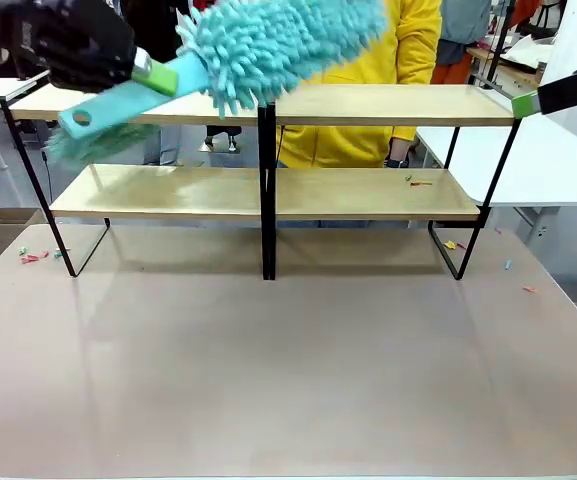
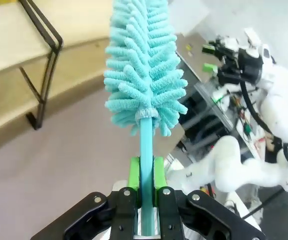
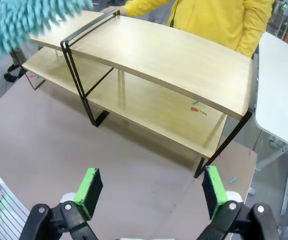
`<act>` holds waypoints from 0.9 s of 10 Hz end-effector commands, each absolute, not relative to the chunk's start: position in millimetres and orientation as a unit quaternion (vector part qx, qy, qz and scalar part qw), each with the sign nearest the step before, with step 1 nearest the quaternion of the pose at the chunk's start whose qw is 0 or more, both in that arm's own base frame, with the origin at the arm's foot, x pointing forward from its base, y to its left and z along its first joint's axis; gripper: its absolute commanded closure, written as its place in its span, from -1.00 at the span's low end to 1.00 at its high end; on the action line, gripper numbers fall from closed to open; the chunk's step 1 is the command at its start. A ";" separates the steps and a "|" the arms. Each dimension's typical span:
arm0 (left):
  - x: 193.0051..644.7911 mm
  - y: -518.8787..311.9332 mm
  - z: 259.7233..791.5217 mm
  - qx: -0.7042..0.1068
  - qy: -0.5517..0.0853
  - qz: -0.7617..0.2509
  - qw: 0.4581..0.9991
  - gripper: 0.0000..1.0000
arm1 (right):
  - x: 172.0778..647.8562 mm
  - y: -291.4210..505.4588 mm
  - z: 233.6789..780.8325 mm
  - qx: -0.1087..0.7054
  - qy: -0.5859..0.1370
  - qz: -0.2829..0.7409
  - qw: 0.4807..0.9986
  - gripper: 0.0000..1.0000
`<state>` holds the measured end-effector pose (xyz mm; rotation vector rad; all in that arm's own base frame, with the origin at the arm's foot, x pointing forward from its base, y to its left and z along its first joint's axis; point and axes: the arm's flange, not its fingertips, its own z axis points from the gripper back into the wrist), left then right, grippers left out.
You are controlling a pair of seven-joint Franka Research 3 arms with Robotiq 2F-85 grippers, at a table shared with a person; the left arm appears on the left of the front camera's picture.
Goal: Clean the shelves.
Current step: Clean another randomly selected level of the Shelf with the Duster.
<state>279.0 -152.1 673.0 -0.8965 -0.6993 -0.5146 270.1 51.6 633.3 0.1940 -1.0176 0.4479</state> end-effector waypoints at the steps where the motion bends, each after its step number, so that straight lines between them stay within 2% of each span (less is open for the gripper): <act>1: 266.5 -121.2 688.0 -0.425 -0.358 -0.274 0.785 1.00 | 270.3 51.5 633.4 0.092 -0.482 0.211 0.845 -1.00; 3: 272.1 -96.9 693.0 -0.450 -0.337 -0.285 0.776 1.00 | 270.3 51.5 633.4 0.092 -0.482 0.211 0.845 -1.00; 4: 279.5 -103.6 682.1 -0.432 -0.306 -0.263 0.807 1.00 | 270.3 51.5 633.4 0.092 -0.482 0.211 0.845 -1.00; 5: 263.7 -104.3 697.5 -0.437 -0.355 -0.263 0.783 1.00 | 270.3 51.5 633.4 0.092 -0.482 0.211 0.845 -1.00; 7: 263.7 -104.3 697.5 -0.437 -0.355 -0.263 0.783 1.00 | 270.3 51.5 633.4 0.092 -0.482 0.211 0.845 -1.00; 8: 268.7 -99.5 690.5 -0.437 -0.337 -0.262 0.792 0.75 | 270.3 51.5 633.4 0.092 -0.482 0.211 0.845 -1.00; 9: 271.3 -130.4 680.2 -0.431 -0.288 -0.264 0.813 0.75 | 270.3 51.5 633.4 0.092 -0.482 0.211 0.845 -1.00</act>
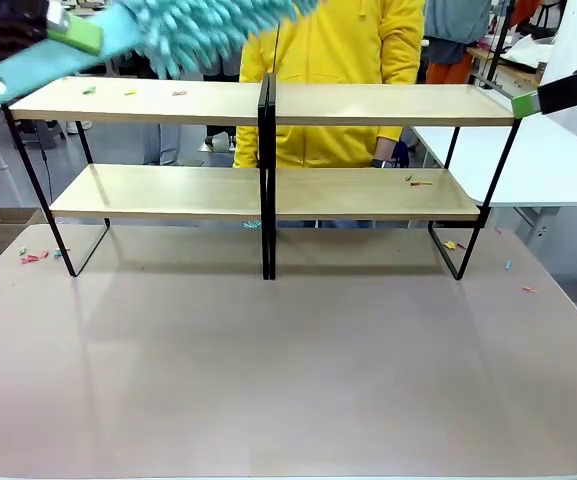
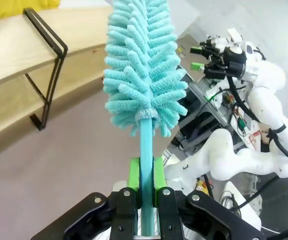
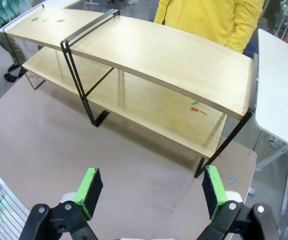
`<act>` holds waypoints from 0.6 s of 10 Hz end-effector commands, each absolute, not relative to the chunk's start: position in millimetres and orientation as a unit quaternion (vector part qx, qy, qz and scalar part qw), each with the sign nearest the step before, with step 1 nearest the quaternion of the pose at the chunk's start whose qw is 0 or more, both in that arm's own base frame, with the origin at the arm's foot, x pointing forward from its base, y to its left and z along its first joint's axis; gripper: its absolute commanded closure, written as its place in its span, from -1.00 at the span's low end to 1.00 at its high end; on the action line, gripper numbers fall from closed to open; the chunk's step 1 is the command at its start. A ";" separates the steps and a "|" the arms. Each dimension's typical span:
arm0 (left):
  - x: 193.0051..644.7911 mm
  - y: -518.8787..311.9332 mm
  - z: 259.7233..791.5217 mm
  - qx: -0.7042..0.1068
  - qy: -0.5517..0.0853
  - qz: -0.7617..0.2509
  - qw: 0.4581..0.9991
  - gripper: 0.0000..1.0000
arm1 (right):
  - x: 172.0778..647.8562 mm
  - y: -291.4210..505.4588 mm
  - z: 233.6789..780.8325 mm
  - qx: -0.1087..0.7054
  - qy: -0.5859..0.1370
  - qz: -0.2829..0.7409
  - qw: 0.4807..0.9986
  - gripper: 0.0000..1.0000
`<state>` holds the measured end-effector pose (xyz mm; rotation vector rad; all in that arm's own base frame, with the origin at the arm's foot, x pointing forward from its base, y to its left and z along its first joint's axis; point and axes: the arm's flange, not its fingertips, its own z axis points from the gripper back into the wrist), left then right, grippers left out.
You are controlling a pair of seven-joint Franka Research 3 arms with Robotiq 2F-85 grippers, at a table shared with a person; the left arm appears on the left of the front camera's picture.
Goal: Clean the shelves.
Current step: Clean another randomly selected level of the Shelf with the Duster.
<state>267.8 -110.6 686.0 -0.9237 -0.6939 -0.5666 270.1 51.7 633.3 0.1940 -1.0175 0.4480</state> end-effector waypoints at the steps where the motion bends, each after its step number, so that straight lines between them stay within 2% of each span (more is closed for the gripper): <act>1: 267.5 -160.7 661.4 -0.396 -0.244 -0.268 0.844 0.75 | 270.3 51.5 633.4 0.092 -0.482 0.211 0.845 -1.00; 2: 263.5 -190.0 641.4 -0.372 -0.177 -0.282 0.866 0.75 | 270.3 51.5 633.4 0.092 -0.482 0.211 0.845 -1.00; 3: 257.5 -217.2 620.9 -0.345 -0.136 -0.275 0.887 0.75 | 270.3 51.5 633.4 0.092 -0.482 0.211 0.845 -1.00; 5: 254.4 -268.9 592.9 -0.335 -0.128 -0.251 0.899 0.75 | 270.3 51.5 633.4 0.092 -0.482 0.211 0.845 -1.00; 6: 256.7 -294.3 581.6 -0.333 -0.181 -0.217 0.900 0.75 | 270.3 51.5 633.4 0.092 -0.482 0.211 0.845 -1.00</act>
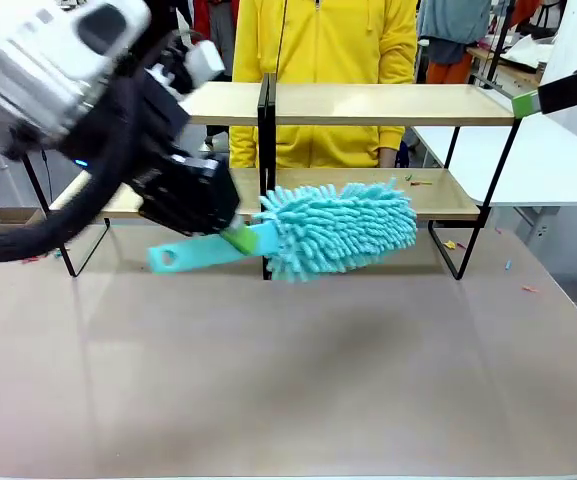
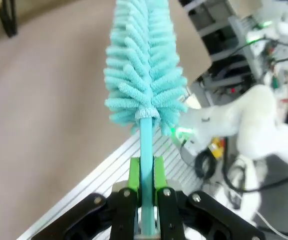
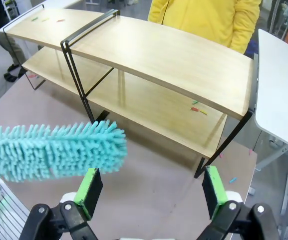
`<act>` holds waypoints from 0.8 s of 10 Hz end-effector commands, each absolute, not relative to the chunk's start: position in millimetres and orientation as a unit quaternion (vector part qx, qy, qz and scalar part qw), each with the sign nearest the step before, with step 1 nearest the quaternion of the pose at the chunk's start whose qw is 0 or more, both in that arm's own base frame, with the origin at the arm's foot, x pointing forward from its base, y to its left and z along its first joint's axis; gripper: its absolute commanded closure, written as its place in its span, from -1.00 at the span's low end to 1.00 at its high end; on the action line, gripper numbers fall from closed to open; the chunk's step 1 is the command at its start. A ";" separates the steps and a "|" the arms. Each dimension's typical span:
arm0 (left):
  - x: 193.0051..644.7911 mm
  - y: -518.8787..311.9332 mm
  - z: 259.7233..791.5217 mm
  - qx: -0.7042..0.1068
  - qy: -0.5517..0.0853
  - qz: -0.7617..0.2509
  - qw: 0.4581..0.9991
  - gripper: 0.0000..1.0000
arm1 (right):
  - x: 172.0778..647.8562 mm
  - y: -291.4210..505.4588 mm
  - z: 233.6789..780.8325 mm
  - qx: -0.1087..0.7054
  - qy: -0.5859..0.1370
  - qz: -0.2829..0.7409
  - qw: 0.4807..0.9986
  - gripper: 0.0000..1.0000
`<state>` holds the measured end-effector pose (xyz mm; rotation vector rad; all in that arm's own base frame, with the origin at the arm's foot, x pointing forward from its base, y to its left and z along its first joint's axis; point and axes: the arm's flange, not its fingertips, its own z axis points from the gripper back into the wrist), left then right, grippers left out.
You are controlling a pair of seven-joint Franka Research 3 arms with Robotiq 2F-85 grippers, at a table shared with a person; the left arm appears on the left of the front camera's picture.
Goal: Clean the shelves.
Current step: Clean another randomly selected level of the Shelf with the Duster.
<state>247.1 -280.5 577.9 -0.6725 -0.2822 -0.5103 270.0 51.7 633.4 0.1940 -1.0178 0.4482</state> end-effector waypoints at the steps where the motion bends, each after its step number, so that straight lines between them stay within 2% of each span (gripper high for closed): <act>1: 262.0 -307.4 581.2 -0.379 -0.204 -0.173 0.886 0.75 | 270.3 51.5 633.4 0.092 -0.482 0.211 0.845 -1.00; 2: 247.1 -280.5 577.9 -0.325 -0.136 -0.247 0.903 0.75 | 270.3 51.5 633.4 0.092 -0.482 0.211 0.845 -1.00; 4: 247.1 -280.5 577.9 -0.325 -0.136 -0.247 0.903 0.75 | 270.3 51.5 633.4 0.092 -0.482 0.211 0.845 -1.00; 5: 250.7 -296.6 572.8 -0.334 -0.152 -0.229 0.902 0.75 | 270.3 51.5 633.4 0.092 -0.482 0.211 0.845 -1.00; 8: 281.4 -355.7 566.7 -0.265 -0.218 -0.141 0.929 0.75 | 270.3 51.5 633.4 0.092 -0.482 0.211 0.845 -1.00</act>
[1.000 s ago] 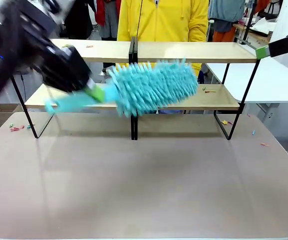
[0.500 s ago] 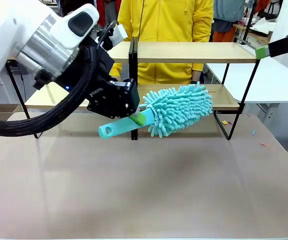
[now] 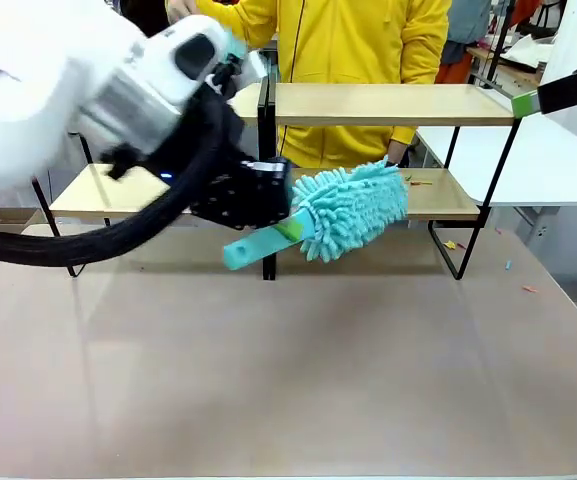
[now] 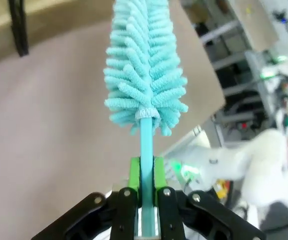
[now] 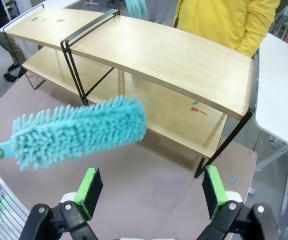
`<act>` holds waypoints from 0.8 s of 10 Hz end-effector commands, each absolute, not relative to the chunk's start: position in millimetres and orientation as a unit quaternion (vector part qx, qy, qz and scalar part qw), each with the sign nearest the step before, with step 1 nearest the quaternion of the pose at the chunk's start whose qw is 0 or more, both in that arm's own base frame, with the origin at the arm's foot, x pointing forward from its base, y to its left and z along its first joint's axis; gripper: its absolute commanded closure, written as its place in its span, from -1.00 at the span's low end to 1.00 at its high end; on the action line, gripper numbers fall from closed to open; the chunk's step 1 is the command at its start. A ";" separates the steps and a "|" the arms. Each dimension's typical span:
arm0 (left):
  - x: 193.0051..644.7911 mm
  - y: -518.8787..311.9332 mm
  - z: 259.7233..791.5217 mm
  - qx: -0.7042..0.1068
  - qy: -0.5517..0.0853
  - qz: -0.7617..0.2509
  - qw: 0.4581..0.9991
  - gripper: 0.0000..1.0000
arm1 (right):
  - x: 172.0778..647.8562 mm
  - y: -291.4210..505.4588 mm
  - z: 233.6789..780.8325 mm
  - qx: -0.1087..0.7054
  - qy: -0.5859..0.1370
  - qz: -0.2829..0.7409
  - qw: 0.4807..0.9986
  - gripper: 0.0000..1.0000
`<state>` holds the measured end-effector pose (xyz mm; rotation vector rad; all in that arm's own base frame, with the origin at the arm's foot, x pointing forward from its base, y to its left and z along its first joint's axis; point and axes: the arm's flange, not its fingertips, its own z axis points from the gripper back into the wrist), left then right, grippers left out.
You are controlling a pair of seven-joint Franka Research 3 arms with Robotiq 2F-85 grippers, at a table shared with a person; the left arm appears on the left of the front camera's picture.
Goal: Clean the shelves.
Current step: Clean another randomly selected level of the Shelf with the Duster.
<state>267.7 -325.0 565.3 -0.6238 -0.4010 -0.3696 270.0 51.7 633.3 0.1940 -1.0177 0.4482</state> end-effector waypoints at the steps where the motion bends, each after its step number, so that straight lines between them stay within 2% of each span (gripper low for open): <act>1: 289.6 -377.4 562.6 -0.251 -0.226 -0.132 0.932 0.75 | 270.3 51.5 633.4 0.092 -0.482 0.211 0.845 -1.00; 4: 307.8 -428.9 558.2 -0.240 -0.304 -0.104 0.916 0.75 | 270.3 51.5 633.4 0.092 -0.482 0.211 0.845 -1.00; 6: 320.5 -454.6 551.4 -0.212 -0.294 -0.087 0.928 0.75 | 270.3 51.5 633.4 0.092 -0.482 0.211 0.845 -1.00; 8: 332.4 -488.4 547.2 -0.192 -0.310 -0.060 0.929 0.75 | 270.3 51.5 633.4 0.092 -0.482 0.211 0.845 -1.00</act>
